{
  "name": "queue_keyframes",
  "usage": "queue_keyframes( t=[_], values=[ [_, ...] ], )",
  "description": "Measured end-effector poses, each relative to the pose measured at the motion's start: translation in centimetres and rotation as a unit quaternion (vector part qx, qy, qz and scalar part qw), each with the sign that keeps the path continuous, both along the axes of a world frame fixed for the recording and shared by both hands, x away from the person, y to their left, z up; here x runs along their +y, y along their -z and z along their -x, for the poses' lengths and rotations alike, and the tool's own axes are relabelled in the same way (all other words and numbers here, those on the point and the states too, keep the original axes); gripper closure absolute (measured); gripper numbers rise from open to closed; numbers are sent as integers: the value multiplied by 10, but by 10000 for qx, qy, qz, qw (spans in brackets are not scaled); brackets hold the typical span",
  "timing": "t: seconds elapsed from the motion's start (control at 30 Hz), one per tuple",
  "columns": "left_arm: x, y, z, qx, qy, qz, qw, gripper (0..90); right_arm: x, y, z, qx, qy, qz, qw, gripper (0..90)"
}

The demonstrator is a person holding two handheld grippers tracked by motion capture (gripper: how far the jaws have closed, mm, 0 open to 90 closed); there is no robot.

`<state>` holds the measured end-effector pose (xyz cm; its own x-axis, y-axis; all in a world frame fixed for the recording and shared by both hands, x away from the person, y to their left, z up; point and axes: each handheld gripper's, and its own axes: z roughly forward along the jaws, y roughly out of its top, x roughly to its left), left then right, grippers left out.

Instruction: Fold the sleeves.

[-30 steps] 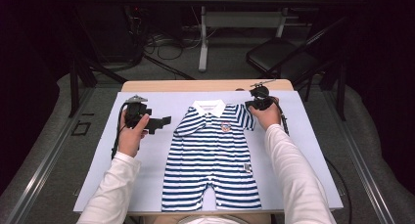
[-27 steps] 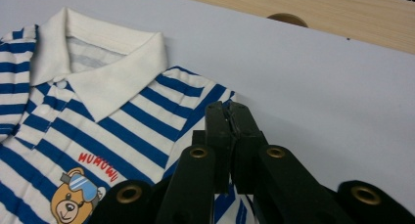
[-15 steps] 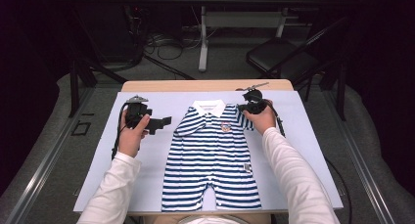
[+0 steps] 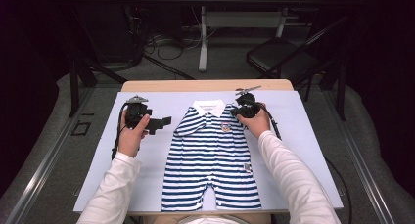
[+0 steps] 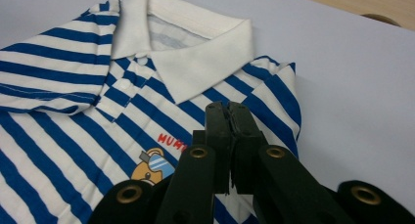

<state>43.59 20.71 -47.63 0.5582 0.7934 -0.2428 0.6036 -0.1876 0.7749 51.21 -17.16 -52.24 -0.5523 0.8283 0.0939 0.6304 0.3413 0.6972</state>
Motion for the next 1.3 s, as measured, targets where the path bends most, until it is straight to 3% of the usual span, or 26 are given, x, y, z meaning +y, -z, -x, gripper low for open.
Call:
queue_keyframes(
  t=[0.9, 1.3],
  values=[
    [-1, 0, 0, 0, 23, -29, 10000, 20, 32, 7, 18, 74, -528, -9, 9986, 887],
    [-1, 0, 0, -7, 23, -25, 10000, 20, 42, 8, 21, 152, -569, -17, 9983, 887]
  ],
)
